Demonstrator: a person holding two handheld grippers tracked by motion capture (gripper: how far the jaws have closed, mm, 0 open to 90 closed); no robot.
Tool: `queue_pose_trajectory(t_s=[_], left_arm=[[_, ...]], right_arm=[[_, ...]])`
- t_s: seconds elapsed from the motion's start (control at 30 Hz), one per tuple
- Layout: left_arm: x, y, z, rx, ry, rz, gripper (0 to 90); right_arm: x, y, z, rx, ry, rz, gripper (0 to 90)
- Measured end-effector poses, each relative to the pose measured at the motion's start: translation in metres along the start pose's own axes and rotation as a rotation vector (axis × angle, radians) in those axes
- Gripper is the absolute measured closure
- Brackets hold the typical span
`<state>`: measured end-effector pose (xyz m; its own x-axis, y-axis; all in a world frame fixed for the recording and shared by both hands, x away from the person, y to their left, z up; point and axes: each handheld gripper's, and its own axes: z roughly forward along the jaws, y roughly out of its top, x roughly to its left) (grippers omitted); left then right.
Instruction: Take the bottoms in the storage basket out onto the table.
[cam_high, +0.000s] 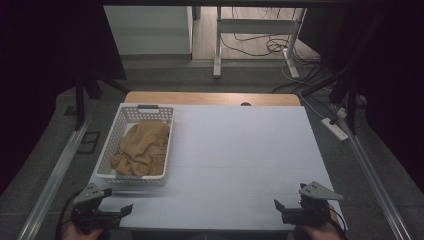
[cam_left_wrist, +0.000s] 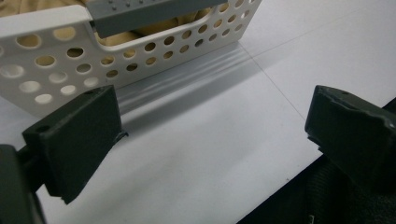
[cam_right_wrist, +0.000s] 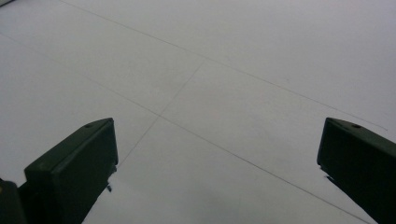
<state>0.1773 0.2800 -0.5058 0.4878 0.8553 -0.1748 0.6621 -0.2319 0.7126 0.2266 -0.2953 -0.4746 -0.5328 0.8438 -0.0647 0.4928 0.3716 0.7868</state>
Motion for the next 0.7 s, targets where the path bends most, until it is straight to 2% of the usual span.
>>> queue_pose_trajectory(t_s=[0.17, 0.4, 0.7], left_arm=[[0.0, 0.0005, 0.001, 0.011, 0.003, -0.003, 3.5], [-0.0002, 0.0011, 0.0019, 0.022, -0.001, 0.003, 4.0], [0.0002, 0.0012, 0.0019, 0.023, -0.005, 0.001, 3.9]], right_arm=[[-0.0016, 0.0001, 0.0006, 0.005, 0.012, 0.012, 0.0], [-0.0065, 0.0001, 0.0016, 0.013, 0.032, 0.06, 0.0], [-0.0051, 0.0003, 0.0019, 0.017, 0.04, 0.042, 0.0]])
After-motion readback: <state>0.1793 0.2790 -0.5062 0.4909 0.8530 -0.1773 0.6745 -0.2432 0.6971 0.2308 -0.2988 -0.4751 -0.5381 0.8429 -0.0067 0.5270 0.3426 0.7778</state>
